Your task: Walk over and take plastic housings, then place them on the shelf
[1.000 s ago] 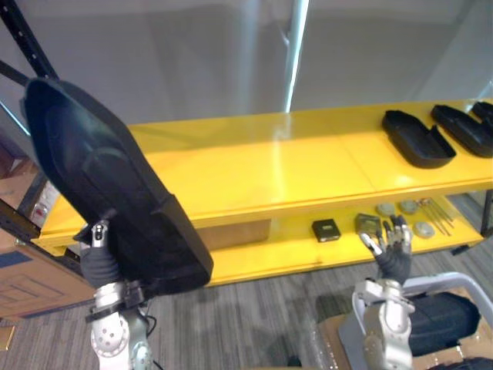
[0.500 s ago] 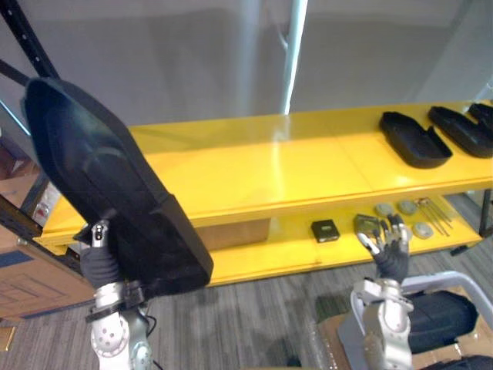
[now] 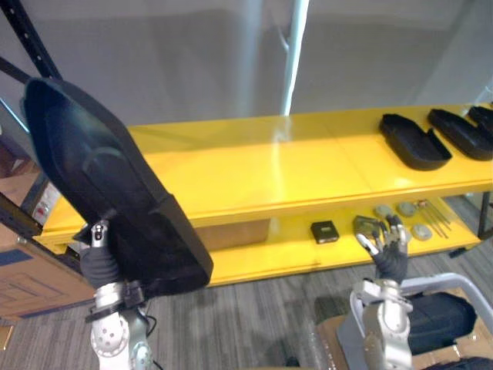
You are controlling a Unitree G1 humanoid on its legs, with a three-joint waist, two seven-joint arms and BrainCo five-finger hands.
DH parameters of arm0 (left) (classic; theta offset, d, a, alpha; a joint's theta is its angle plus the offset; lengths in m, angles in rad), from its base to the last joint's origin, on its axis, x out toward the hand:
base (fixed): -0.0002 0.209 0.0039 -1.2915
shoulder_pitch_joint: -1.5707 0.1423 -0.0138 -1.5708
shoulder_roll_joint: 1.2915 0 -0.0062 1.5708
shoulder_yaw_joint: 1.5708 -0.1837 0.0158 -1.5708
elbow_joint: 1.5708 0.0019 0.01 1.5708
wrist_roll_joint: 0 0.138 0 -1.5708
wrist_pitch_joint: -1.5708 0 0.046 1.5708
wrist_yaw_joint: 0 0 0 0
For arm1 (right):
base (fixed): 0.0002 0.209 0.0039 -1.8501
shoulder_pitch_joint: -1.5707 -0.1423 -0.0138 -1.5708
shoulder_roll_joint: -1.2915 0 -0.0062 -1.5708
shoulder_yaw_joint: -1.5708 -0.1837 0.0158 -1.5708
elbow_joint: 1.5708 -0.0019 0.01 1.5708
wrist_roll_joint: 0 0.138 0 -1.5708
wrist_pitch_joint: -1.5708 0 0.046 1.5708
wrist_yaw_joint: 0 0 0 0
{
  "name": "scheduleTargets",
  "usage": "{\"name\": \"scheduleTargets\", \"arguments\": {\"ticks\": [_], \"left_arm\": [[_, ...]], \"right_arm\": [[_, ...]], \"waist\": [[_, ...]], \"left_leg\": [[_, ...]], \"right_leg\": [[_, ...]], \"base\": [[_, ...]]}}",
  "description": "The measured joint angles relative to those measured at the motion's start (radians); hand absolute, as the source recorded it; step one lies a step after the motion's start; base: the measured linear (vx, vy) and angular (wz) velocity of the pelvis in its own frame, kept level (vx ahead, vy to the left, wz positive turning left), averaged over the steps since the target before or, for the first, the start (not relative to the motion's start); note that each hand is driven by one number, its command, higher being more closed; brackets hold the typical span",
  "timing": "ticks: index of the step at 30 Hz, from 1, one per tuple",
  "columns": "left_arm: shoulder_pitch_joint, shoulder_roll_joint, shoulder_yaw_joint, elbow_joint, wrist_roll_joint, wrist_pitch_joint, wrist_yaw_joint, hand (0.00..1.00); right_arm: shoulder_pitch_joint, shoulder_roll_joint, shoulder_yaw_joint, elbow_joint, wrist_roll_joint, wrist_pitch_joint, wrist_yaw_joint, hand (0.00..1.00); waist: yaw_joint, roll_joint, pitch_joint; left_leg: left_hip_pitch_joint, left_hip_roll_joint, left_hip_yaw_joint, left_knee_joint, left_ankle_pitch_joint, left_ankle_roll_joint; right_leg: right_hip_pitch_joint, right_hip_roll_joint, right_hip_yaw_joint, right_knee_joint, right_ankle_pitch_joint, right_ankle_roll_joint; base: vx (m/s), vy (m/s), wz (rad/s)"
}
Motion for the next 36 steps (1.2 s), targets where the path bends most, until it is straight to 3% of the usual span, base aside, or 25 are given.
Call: {"name": "scheduleTargets", "arguments": {"ticks": [10, 12, 15, 18, 20, 21, 22, 24, 25, 27, 32, 36], "left_arm": [[0.016, 0.001, -0.001, 0.000, 0.003, -0.009, 0.002, 1.00], [-0.017, 0.003, -0.006, 0.001, 0.003, -0.009, -0.002, 1.00], [-0.045, 0.032, -0.001, 0.001, 0.031, -0.009, 0.003, 1.00], [-0.051, 0.073, -0.007, 0.001, 0.030, -0.008, 0.004, 1.00], [-0.063, 0.088, -0.010, 0.001, 0.029, -0.011, 0.011, 1.00], [-0.062, 0.088, -0.010, 0.001, 0.028, -0.011, 0.013, 1.00], [-0.052, 0.086, -0.010, 0.002, 0.027, -0.013, 0.024, 1.00], [-0.051, 0.085, -0.014, 0.002, 0.024, -0.018, 0.025, 1.00], [-0.051, 0.083, -0.040, 0.002, 0.018, -0.031, 0.025, 1.00], [-0.052, 0.078, -0.059, 0.002, 0.019, -0.041, 0.024, 1.00], [-0.066, 0.069, -0.068, 0.001, 0.009, -0.049, 0.024, 1.00], [-0.098, 0.066, -0.070, 0.002, 0.012, -0.050, 0.054, 1.00]], "right_arm": [[-0.014, -0.013, -0.001, 0.008, 0.003, 0.001, -0.003, 0.00], [-0.036, -0.031, -0.001, 0.026, 0.003, -0.002, -0.009, 0.00], [-0.035, -0.025, 0.000, 0.034, 0.002, -0.001, -0.022, 0.00], [-0.023, -0.017, -0.001, 0.034, -0.001, -0.003, -0.022, 0.00], [-0.020, -0.014, -0.001, 0.034, -0.009, -0.007, -0.019, 0.00], [-0.020, -0.014, -0.001, 0.034, -0.009, -0.010, -0.019, 0.00], [-0.019, -0.016, -0.001, 0.032, -0.009, -0.015, -0.011, 0.00], [-0.018, -0.024, -0.004, 0.031, -0.008, -0.019, 0.001, 0.00], [-0.019, -0.053, -0.010, 0.027, -0.008, -0.021, 0.004, 0.00], [-0.019, -0.069, -0.020, 0.023, -0.009, -0.021, 0.003, 0.00], [-0.078, -0.119, -0.069, -0.024, -0.009, -0.020, -0.004, 0.00], [-0.112, -0.134, -0.067, -0.025, -0.010, -0.020, -0.028, 0.00]], "waist": [[0.000, -0.001, 0.003], [-0.017, 0.014, 0.066], [-0.024, 0.005, 0.142], [-0.031, 0.016, 0.152], [-0.032, 0.021, 0.153], [-0.032, 0.018, 0.153], [-0.029, 0.007, 0.152], [-0.032, 0.012, 0.150], [-0.030, 0.038, 0.144], [-0.033, 0.055, 0.136], [-0.034, 0.062, 0.131], [-0.033, 0.062, 0.131]], "left_leg": [[0.021, -0.011, 0.011, -0.020, 0.014, 0.003], [0.021, -0.017, 0.020, 0.056, -0.017, 0.023], [0.051, -0.040, 0.049, 0.134, -0.071, 0.049], [0.043, -0.034, 0.051, 0.150, -0.091, 0.073], [0.015, 0.005, 0.051, 0.149, -0.092, 0.072], [0.014, 0.011, 0.052, 0.148, -0.093, 0.068], [0.021, 0.034, 0.054, 0.160, -0.112, 0.022], [0.022, 0.055, 0.045, 0.172, -0.123, 0.003], [0.021, 0.091, 0.033, 0.169, -0.131, -0.017], [0.022, 0.109, 0.016, 0.141, -0.114, -0.045], [0.035, 0.124, 0.017, 0.031, -0.036, -0.066], [0.036, 0.106, 0.018, 0.001, -0.021, -0.065]], "right_leg": [[-0.006, -0.013, 0.007, 0.018, -0.004, 0.007], [-0.081, -0.043, 0.021, 0.244, -0.098, 0.003], [-0.153, -0.090, 0.044, 0.480, -0.176, -0.018], [-0.160, -0.086, 0.045, 0.462, -0.195, -0.035], [-0.187, -0.063, 0.047, 0.356, -0.187, -0.028], [-0.186, -0.062, 0.047, 0.321, -0.180, -0.025], [-0.157, -0.048, 0.034, 0.276, -0.116, -0.002], [-0.154, -0.030, 0.034, 0.288, -0.091, -0.003], [-0.159, -0.001, 0.013, 0.311, -0.110, -0.026], [-0.160, 0.009, -0.022, 0.330, -0.126, -0.034], [-0.159, 0.024, -0.053, 0.299, -0.135, -0.049], [-0.162, 0.017, -0.055, 0.274, -0.127, -0.041]], "base": [[0.00, 0.012, -0.01], [-0.08, 0.077, -0.09], [-0.17, 0.075, -0.32], [-0.12, 0.031, -0.21], [-0.07, -0.033, -0.02], [0.02, -0.126, -0.06], [0.06, -0.160, -0.03], [0.16, -0.211, 0.11], [0.25, -0.235, 0.22], [0.21, -0.162, 0.34], [0.18, -0.092, 0.29], [0.07, 0.029, 0.05]]}}
